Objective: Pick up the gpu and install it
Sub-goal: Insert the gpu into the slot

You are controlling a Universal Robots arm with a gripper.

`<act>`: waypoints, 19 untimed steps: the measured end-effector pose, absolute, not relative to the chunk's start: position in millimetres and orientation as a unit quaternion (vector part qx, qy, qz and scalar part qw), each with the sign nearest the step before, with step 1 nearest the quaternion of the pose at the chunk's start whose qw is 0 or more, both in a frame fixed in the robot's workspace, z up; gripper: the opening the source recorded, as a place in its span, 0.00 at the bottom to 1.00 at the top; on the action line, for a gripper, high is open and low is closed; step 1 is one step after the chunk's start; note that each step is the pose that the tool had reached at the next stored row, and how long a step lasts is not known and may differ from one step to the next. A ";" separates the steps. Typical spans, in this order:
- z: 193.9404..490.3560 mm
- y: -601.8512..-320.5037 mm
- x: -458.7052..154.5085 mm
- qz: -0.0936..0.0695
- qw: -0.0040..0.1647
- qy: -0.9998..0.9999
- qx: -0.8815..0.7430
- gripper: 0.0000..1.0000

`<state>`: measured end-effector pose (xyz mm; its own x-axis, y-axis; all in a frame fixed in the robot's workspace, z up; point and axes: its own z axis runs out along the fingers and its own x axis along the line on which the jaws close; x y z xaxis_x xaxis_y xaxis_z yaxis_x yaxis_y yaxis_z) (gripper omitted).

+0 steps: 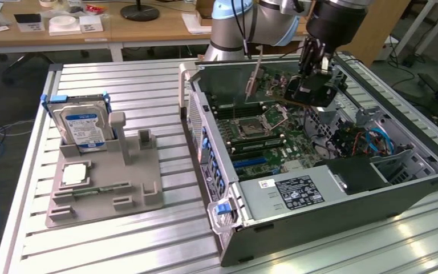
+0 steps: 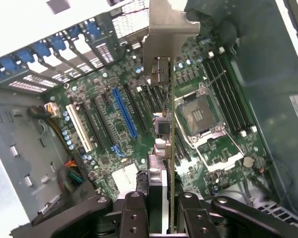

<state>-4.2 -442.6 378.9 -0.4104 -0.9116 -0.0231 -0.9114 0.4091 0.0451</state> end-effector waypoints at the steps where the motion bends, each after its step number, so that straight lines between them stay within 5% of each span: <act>1: 379.0 -442.6 -4.3 -0.025 0.003 -0.836 0.548 0.28; 19: 378.9 -442.6 -4.9 -0.025 0.006 -0.764 0.644 0.28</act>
<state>-4.9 -442.6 378.9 -0.1699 -0.9852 -0.0231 -0.9846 0.1687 0.0450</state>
